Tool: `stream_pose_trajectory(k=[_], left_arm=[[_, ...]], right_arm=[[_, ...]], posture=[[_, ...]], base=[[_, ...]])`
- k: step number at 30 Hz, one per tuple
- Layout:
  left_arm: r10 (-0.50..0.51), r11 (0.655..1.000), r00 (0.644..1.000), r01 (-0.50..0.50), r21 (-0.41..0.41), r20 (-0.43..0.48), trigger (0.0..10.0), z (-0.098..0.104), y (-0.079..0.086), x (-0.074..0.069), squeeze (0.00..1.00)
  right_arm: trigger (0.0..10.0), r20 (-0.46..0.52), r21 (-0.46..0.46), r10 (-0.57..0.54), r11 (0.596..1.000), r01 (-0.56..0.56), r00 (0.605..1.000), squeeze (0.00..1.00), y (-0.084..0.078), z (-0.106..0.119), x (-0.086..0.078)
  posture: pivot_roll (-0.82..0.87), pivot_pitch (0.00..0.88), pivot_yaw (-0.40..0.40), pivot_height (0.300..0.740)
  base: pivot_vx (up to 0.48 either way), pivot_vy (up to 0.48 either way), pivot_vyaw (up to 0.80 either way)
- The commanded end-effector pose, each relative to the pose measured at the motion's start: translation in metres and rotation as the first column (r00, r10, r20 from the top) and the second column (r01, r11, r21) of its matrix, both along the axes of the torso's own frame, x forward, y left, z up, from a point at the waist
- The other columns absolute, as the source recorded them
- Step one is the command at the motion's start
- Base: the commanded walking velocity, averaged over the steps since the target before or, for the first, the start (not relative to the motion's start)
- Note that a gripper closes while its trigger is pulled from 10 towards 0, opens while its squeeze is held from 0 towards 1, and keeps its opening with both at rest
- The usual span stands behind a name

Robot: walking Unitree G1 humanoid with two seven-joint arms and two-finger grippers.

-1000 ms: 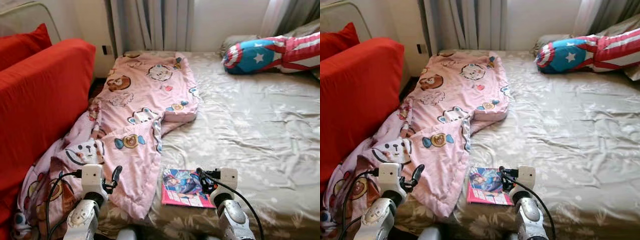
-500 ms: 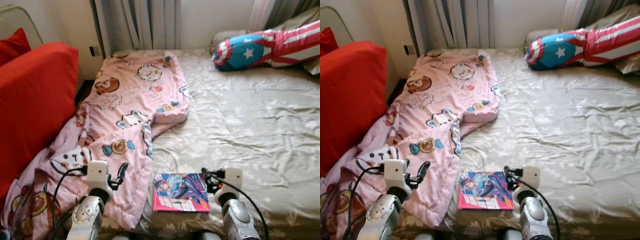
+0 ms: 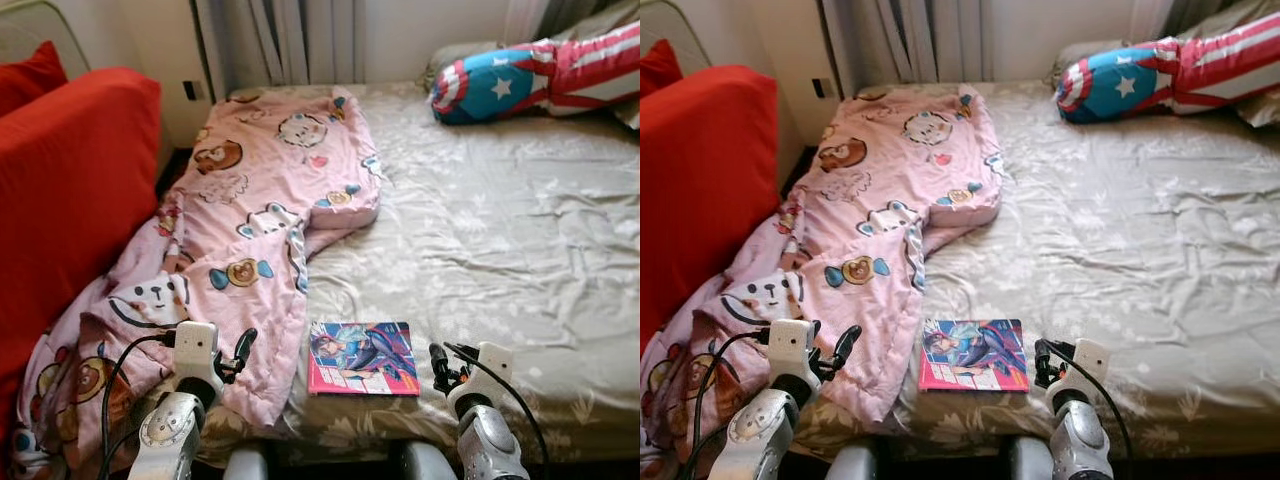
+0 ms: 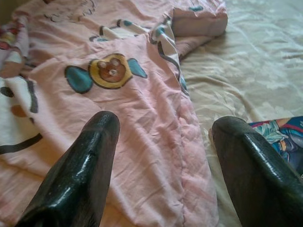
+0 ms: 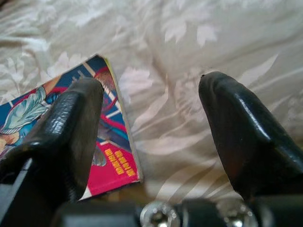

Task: Clean up the room

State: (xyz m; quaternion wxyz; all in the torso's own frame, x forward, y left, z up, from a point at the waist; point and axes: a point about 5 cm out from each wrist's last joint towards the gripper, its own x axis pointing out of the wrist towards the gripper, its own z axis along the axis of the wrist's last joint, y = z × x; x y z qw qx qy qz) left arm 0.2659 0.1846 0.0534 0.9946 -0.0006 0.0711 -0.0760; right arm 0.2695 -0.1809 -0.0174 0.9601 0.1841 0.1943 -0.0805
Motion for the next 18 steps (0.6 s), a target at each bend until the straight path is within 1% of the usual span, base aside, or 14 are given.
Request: stream_pose_trajectory(k=[1,3,4,6,7,8,9,10,12,13,15,18], left_arm=[[-0.008,1.000,1.000,0.008,0.013,-0.001,10.0,0.003,0.002,-0.003,0.00],[-0.011,0.999,1.000,0.011,0.030,-0.005,10.0,0.003,0.003,-0.005,0.00],[-0.012,0.999,1.000,0.012,0.030,-0.004,10.0,0.004,0.003,-0.006,0.00],[-0.012,1.000,1.000,0.012,0.029,-0.003,10.0,0.004,0.003,-0.008,0.00],[-0.014,0.999,1.000,0.015,0.032,-0.009,10.0,0.004,0.004,-0.013,0.00],[-0.014,0.999,1.000,0.015,0.032,-0.009,10.0,0.004,0.004,-0.013,0.00],[-0.015,0.999,1.000,0.016,0.037,-0.019,10.0,0.004,0.005,-0.017,0.00],[-0.013,0.999,1.000,0.014,0.039,-0.028,10.0,0.003,0.006,-0.020,0.00],[-0.010,0.999,0.999,0.011,0.041,-0.036,10.0,0.003,0.007,-0.024,0.00],[-0.010,0.999,0.999,0.011,0.041,-0.036,10.0,0.003,0.007,-0.024,0.00],[-0.005,0.999,0.999,0.007,0.041,-0.044,10.0,0.003,0.007,-0.029,0.00],[-0.002,0.999,0.999,0.004,0.040,-0.054,10.0,0.004,0.006,-0.035,0.00]], right_arm=[[10.0,-0.008,0.039,0.008,0.999,-0.008,1.000,0.00,0.004,-0.002,0.000],[10.0,-0.007,0.055,0.036,0.998,-0.036,0.999,0.00,0.008,-0.002,0.001],[10.0,-0.004,0.057,0.044,0.997,-0.044,0.999,0.00,0.009,-0.002,0.001],[10.0,-0.002,0.059,0.052,0.997,-0.051,0.999,0.00,0.011,-0.002,0.001],[10.0,0.003,0.063,0.074,0.995,-0.074,0.997,0.00,0.014,-0.001,0.002],[10.0,0.003,0.063,0.074,0.995,-0.074,0.997,0.00,0.014,-0.001,0.002],[10.0,0.003,0.064,0.085,0.994,-0.085,0.996,0.00,0.016,0.001,0.005],[10.0,0.003,0.065,0.087,0.994,-0.087,0.996,0.00,0.016,0.002,0.007],[10.0,0.008,0.063,0.088,0.994,-0.088,0.996,0.00,0.016,0.004,0.009],[10.0,0.008,0.063,0.088,0.994,-0.088,0.996,0.00,0.016,0.004,0.009],[10.0,0.027,0.055,0.088,0.994,-0.090,0.996,0.00,0.014,0.006,0.011],[10.0,0.024,0.063,0.110,0.992,-0.112,0.994,0.00,0.015,0.006,0.012]], posture=[[0.10,0.197,0.044,0.620],[0.11,0.211,0.044,0.620],[0.11,0.232,0.044,0.620],[0.11,0.232,0.044,0.620],[0.12,0.256,0.045,0.620],[0.12,0.256,0.045,0.620],[0.13,0.272,0.045,0.620],[0.13,0.275,0.045,0.620],[0.13,0.292,0.043,0.605],[0.13,0.292,0.043,0.605],[0.14,0.299,0.041,0.601],[0.15,0.310,0.039,0.601]], base=[[0.000,0.000,0.00],[0.000,0.000,0.00],[0.000,0.000,0.00],[0.000,0.000,0.00],[0.000,0.000,0.00],[0.000,0.000,0.00],[0.000,0.000,0.00],[0.000,0.000,0.00],[0.000,0.000,0.00],[0.000,0.000,0.00],[0.000,0.000,0.00],[0.000,0.000,0.00]])
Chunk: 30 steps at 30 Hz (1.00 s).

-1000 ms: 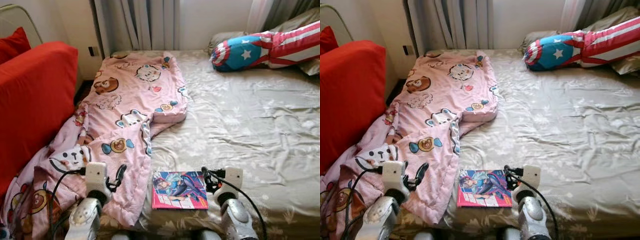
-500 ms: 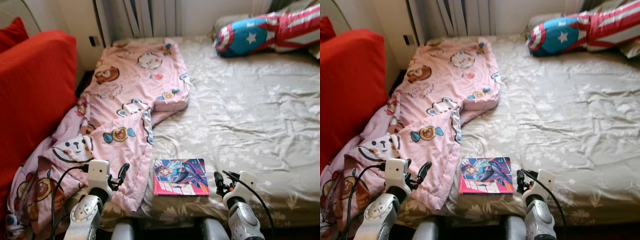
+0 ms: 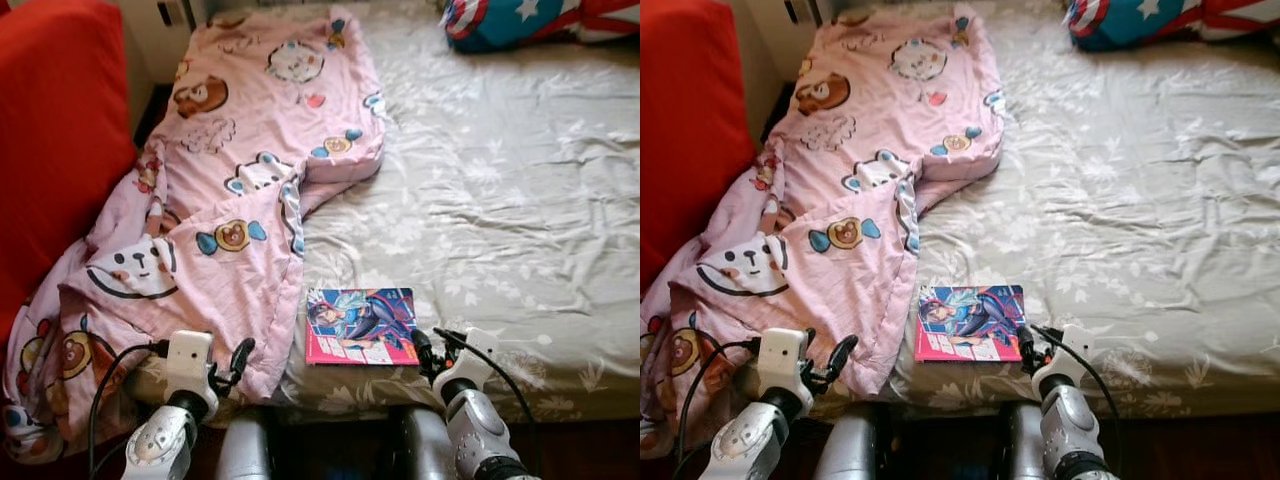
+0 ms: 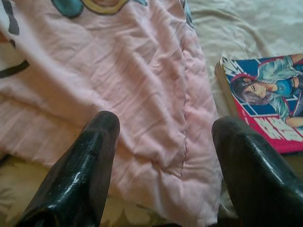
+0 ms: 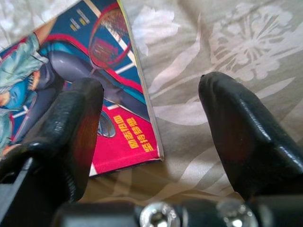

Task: Clean up the room

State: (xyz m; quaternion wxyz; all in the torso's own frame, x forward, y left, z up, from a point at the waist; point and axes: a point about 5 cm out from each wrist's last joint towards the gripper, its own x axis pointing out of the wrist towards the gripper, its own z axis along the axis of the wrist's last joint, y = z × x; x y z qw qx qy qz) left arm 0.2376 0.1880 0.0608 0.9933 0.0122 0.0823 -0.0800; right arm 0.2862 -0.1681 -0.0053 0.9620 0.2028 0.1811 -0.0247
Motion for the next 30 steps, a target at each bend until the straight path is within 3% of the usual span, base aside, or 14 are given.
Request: stream_pose_trajectory(k=[1,7,15,26,30], left_arm=[[0.008,1.000,0.999,-0.008,0.013,-0.034,10.0,-0.004,0.003,-0.008,0.00],[0.021,1.000,0.999,-0.020,0.017,-0.049,10.0,-0.004,0.005,-0.015,0.00],[0.023,1.000,0.998,-0.022,0.022,-0.054,10.0,-0.002,0.006,-0.018,0.00],[0.027,0.999,0.997,-0.024,0.038,-0.071,10.0,0.000,0.009,-0.028,0.00],[0.029,0.999,0.997,-0.026,0.043,-0.071,10.0,0.001,0.010,-0.030,0.00]], right_arm=[[10.0,-0.028,0.014,0.022,1.000,-0.022,0.999,0.00,0.003,-0.006,-0.005],[10.0,0.004,0.110,0.054,0.992,-0.055,0.999,0.00,0.008,-0.001,0.001],[10.0,0.030,0.152,0.083,0.985,-0.087,0.996,0.00,0.009,0.002,0.003],[10.0,-0.034,0.255,0.032,0.967,-0.022,0.999,0.00,0.000,-0.014,-0.015],[10.0,-0.010,0.288,0.043,0.957,-0.038,0.999,0.00,0.002,-0.013,-0.014]], posture=[[0.15,0.313,0.040,0.601],[0.16,0.324,0.044,0.601],[0.17,0.332,0.045,0.601],[0.19,0.352,0.054,0.601],[0.19,0.355,0.056,0.601]], base=[[0.000,0.000,0.00],[0.000,0.000,0.00],[0.000,0.000,0.00],[0.000,0.000,0.00],[0.000,0.000,0.00]])
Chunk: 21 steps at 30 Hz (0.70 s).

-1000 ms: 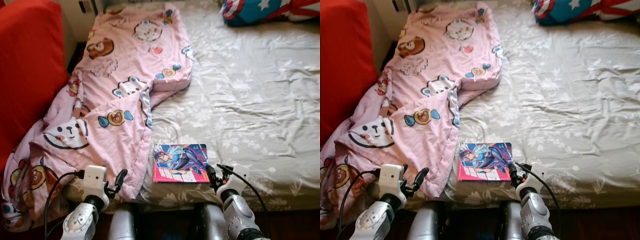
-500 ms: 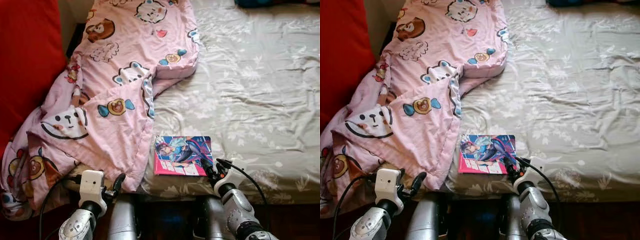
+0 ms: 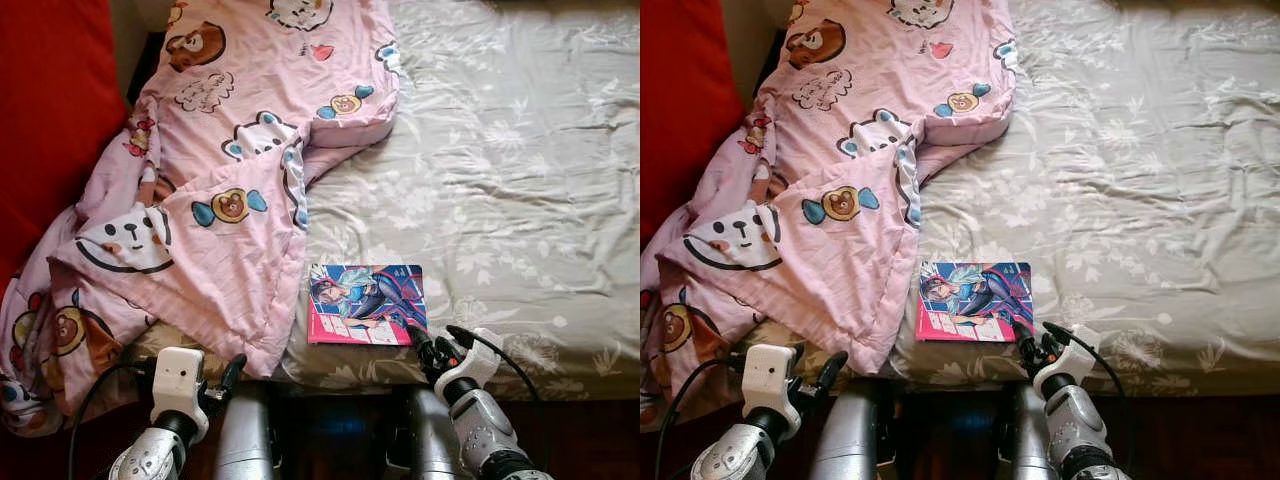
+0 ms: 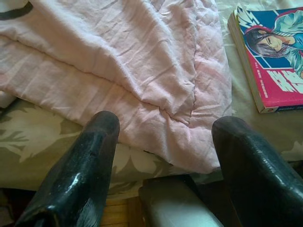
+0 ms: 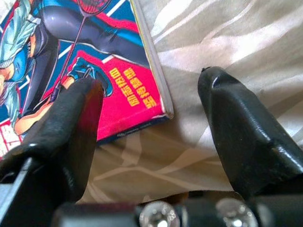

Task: Clean up the room

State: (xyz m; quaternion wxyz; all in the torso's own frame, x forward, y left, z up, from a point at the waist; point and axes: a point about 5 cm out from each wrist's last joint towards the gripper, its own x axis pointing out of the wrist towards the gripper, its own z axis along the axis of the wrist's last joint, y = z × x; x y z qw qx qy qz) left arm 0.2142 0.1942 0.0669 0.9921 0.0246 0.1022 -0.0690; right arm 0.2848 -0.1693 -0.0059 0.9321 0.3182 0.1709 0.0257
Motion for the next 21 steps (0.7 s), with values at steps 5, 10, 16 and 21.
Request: stream_pose_trajectory(k=[5,10,16,21], left_arm=[[0.007,1.000,0.999,-0.006,0.014,-0.038,10.0,-0.005,0.004,-0.008,0.00],[0.007,1.000,0.999,-0.007,0.012,-0.038,10.0,-0.004,0.003,-0.006,0.00],[0.011,1.000,0.999,-0.010,0.012,-0.036,10.0,-0.004,0.003,-0.005,0.00],[0.012,1.000,0.999,-0.012,0.010,-0.033,10.0,-0.005,0.003,-0.003,0.00]], right_arm=[[10.0,-0.059,0.051,0.010,0.999,-0.007,0.998,0.00,0.004,-0.013,-0.014],[10.0,-0.010,0.044,-0.018,0.999,0.019,1.000,0.00,0.000,-0.005,-0.006],[10.0,0.067,-0.012,-0.037,0.999,0.038,0.997,0.00,-0.003,0.005,0.001],[10.0,0.092,-0.001,-0.054,0.999,0.054,0.994,0.00,-0.006,0.004,-0.002]], posture=[[0.19,0.355,0.055,0.601],[0.19,0.351,0.054,0.601],[0.19,0.341,0.050,0.601],[0.19,0.337,0.051,0.601]], base=[[0.000,0.000,0.00],[0.000,0.000,0.00],[0.000,0.000,0.00],[0.000,0.000,0.00]])
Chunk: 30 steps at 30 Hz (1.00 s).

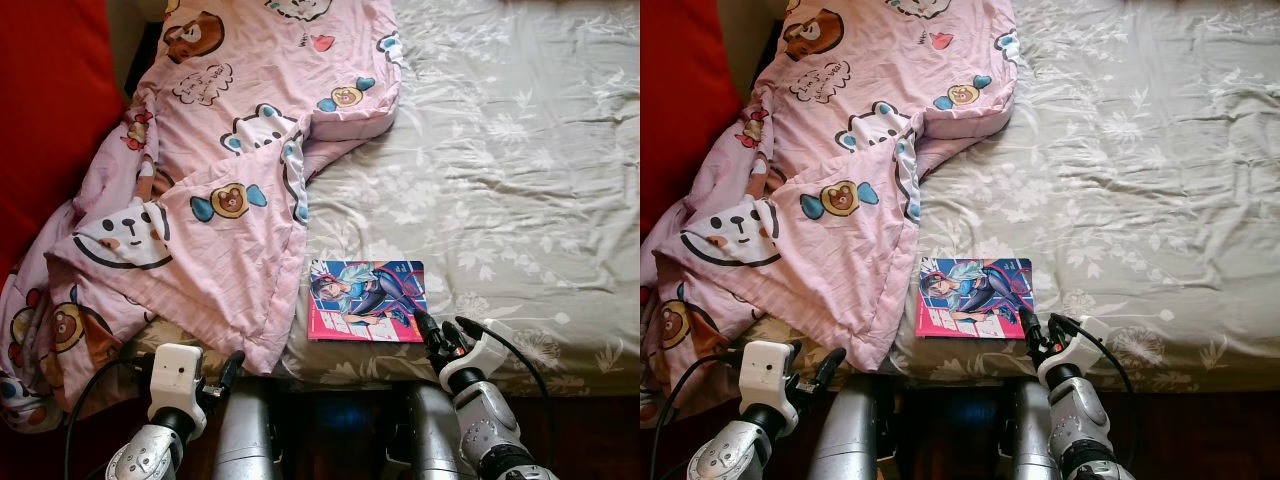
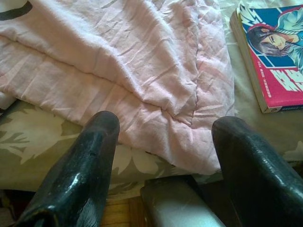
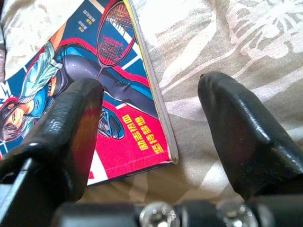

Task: Clean up the room

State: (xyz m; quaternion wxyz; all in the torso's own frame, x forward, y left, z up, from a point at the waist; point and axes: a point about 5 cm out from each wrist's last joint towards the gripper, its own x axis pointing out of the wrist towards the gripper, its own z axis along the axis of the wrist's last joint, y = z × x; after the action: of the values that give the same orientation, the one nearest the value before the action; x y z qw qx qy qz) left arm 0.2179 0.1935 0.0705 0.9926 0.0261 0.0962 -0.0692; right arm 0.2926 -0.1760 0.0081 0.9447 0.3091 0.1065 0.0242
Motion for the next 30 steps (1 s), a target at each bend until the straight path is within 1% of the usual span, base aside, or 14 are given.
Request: stream_pose_trajectory(k=[1,6,10,14,19,22,29,30], left_arm=[[0.013,1.000,0.999,-0.012,0.006,-0.044,10.0,-0.008,0.003,-0.007,0.00],[0.009,1.000,0.999,-0.008,0.009,-0.043,10.0,-0.007,0.003,-0.007,0.00],[0.017,1.000,0.999,-0.017,0.014,-0.045,10.0,-0.007,0.006,-0.010,0.00],[0.018,1.000,0.999,-0.017,0.015,-0.049,10.0,-0.008,0.006,-0.011,0.00],[0.017,1.000,0.999,-0.016,0.013,-0.051,10.0,-0.007,0.006,-0.012,0.00],[0.016,1.000,0.999,-0.015,0.013,-0.051,10.0,-0.007,0.005,-0.013,0.00],[0.015,1.000,0.999,-0.014,0.016,-0.051,10.0,-0.005,0.007,-0.014,0.00],[0.015,1.000,0.999,-0.014,0.017,-0.051,10.0,-0.005,0.007,-0.014,0.00]], right_arm=[[10.0,-0.040,0.030,-0.005,1.000,0.007,0.999,0.00,0.002,-0.012,-0.012],[10.0,-0.082,0.067,0.008,0.998,-0.002,0.997,0.00,0.005,-0.016,-0.013],[10.0,-0.074,0.074,0.026,0.997,-0.020,0.997,0.00,0.006,-0.013,-0.009],[10.0,-0.062,0.078,0.026,0.997,-0.022,0.998,0.00,0.004,-0.008,-0.004],[10.0,-0.052,0.087,0.034,0.996,-0.029,0.998,0.00,0.004,-0.006,-0.002],[10.0,-0.067,0.076,0.029,0.997,-0.024,0.997,0.00,0.003,-0.007,-0.002],[10.0,-0.099,0.111,0.022,0.994,-0.011,0.995,0.00,0.003,-0.012,-0.007],[10.0,-0.108,0.127,0.022,0.992,-0.008,0.994,0.00,0.003,-0.014,-0.008]], posture=[[0.19,0.337,0.051,0.601],[0.20,0.337,0.051,0.601],[0.20,0.335,0.052,0.601],[0.21,0.342,0.052,0.601],[0.20,0.345,0.054,0.601],[0.20,0.345,0.054,0.601],[0.21,0.353,0.059,0.601],[0.22,0.356,0.060,0.601]], base=[[0.000,0.000,0.00],[0.000,0.000,0.00],[0.000,0.000,0.00],[0.000,0.000,0.00],[0.000,0.000,0.00],[0.000,0.000,0.00],[0.000,0.000,0.00],[0.000,0.000,0.00]])
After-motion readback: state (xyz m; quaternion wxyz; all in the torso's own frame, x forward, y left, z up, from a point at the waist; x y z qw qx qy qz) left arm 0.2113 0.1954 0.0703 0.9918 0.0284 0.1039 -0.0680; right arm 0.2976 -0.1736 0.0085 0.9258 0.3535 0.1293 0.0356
